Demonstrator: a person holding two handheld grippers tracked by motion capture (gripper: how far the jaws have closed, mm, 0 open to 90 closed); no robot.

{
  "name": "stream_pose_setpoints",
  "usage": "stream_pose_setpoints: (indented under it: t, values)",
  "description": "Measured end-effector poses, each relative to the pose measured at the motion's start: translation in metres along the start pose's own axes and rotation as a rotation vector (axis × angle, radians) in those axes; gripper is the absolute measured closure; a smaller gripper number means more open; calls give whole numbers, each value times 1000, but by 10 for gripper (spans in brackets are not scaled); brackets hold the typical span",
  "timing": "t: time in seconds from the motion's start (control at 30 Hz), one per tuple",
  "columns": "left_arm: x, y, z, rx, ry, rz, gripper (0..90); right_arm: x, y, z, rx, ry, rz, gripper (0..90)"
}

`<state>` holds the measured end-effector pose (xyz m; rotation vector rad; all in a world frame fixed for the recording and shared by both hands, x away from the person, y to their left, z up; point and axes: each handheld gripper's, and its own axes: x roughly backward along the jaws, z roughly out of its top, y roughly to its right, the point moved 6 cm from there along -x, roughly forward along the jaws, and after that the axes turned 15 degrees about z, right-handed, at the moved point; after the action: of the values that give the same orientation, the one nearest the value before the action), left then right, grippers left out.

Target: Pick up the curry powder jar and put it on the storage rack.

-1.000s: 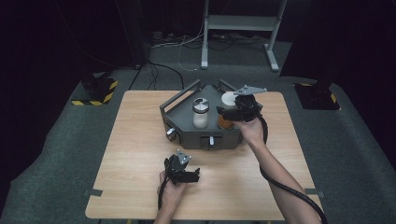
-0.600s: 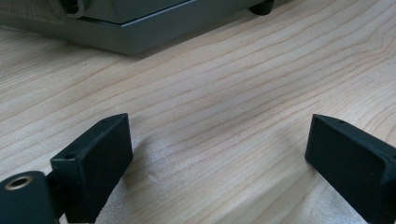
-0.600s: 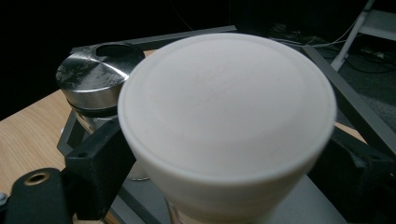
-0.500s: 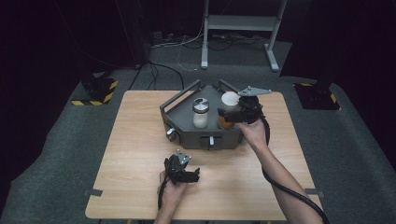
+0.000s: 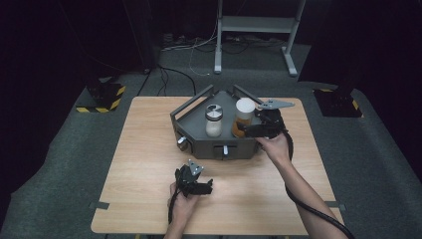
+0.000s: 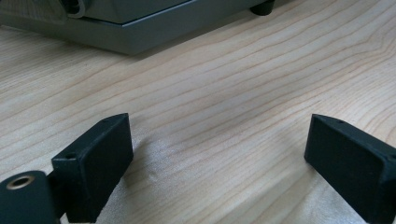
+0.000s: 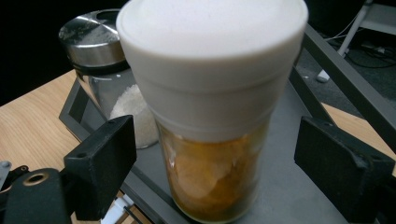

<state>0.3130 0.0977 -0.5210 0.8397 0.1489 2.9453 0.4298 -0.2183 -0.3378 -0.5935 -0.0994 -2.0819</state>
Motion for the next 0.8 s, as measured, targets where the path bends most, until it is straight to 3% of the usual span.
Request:
stream_pose_setpoints:
  t: [0.8]
  values:
    - [0,0,0,4,3,1,82,23,-5,-31,13,4,6,128]
